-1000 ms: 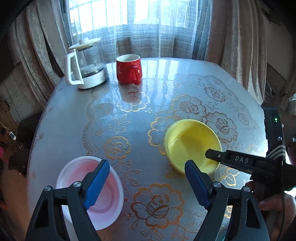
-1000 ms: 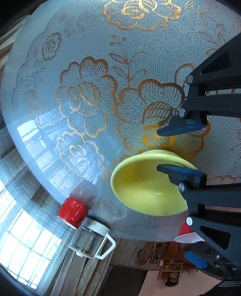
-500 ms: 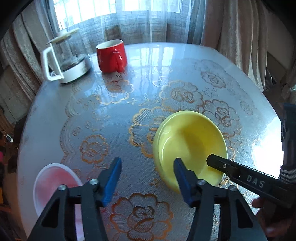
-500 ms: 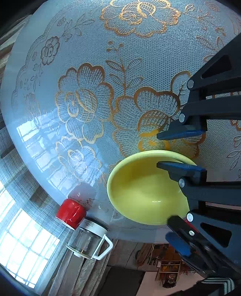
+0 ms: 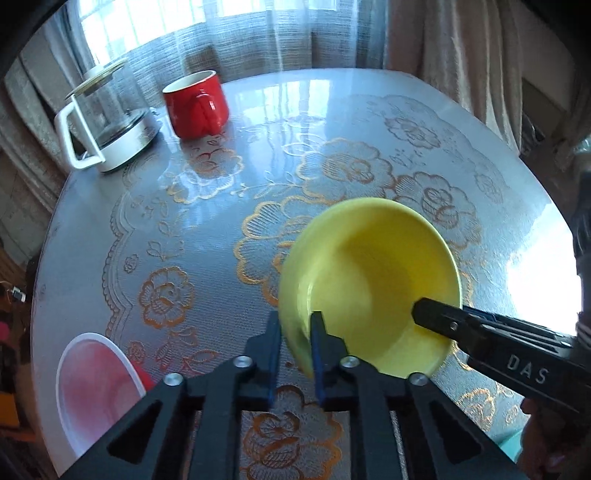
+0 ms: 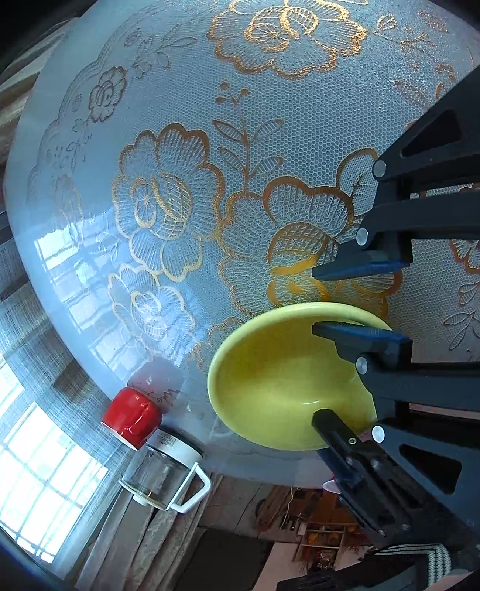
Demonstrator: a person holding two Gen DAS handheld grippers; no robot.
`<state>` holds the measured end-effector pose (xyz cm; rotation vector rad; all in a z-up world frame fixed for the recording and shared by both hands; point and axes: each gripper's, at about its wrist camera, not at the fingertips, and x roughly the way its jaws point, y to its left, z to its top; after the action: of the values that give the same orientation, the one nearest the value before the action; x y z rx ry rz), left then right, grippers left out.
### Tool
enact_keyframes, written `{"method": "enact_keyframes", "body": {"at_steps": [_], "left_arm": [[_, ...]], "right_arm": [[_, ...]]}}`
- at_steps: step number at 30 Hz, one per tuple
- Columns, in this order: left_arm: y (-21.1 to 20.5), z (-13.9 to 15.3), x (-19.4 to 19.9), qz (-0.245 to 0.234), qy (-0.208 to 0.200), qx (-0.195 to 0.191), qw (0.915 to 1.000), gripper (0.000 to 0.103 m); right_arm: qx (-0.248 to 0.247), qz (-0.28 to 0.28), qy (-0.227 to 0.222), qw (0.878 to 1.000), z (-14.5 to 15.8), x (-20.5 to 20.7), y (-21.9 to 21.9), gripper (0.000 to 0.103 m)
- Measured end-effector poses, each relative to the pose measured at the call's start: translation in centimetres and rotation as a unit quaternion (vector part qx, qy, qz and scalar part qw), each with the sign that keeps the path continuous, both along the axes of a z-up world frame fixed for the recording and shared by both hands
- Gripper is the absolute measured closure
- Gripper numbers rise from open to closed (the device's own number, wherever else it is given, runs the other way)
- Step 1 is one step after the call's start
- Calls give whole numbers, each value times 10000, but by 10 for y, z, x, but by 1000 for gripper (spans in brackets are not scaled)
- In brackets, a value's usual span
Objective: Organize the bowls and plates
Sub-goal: 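Close both tools on the yellow bowl rim and lift it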
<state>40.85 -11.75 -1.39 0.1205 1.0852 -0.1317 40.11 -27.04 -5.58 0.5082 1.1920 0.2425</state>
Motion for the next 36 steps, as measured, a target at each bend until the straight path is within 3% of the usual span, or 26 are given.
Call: {"method": "enact_keyframes", "body": {"at_steps": [11,18,27,32,36], "left_arm": [[-6,-1,-9,-61,-257,199,9995,89],[-10,0,-19,-215,-313,256,9990,89],[-8,-1,-27,-223,-323,285,9988,89],[-7,0,-32,-253,-325,332,9986,89],[-2,1,-39,-248,-274,246,9990,89]], "right_arm": [[-75,-77,13,9999,1,-6,1,82],[-187,-12,68,9998,0,-11,8,92],[-207,-95,110,9997,0,-17,8,92],[-488,8,67,9988,3,-19,20,92],[-340,-14,135,9993,1,-25,19,92]]}}
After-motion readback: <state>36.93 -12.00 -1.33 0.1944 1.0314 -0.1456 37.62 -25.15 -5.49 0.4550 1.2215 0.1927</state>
